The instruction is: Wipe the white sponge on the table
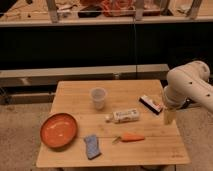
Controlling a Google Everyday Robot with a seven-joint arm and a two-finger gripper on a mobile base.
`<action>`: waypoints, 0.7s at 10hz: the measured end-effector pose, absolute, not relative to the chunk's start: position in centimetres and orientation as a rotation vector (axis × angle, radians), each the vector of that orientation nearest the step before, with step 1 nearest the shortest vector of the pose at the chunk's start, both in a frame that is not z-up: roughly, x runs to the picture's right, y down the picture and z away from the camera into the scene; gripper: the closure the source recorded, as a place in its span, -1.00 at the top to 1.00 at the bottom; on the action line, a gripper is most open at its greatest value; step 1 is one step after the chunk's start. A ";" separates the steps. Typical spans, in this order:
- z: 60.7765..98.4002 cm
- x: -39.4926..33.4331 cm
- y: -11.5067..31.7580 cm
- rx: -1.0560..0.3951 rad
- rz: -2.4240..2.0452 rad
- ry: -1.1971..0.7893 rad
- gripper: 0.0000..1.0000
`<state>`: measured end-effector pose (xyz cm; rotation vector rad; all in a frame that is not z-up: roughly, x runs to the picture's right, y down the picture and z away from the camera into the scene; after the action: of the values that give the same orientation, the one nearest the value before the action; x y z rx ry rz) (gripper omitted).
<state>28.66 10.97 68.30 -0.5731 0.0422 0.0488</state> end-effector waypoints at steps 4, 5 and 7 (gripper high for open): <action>68.3 28.7 11.0 -0.573 0.049 0.042 0.60; 68.3 28.7 11.0 -0.573 0.049 0.042 0.60; 68.1 28.3 11.1 -0.569 0.034 0.038 0.60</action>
<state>28.27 11.07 68.05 -0.5686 0.0384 0.0339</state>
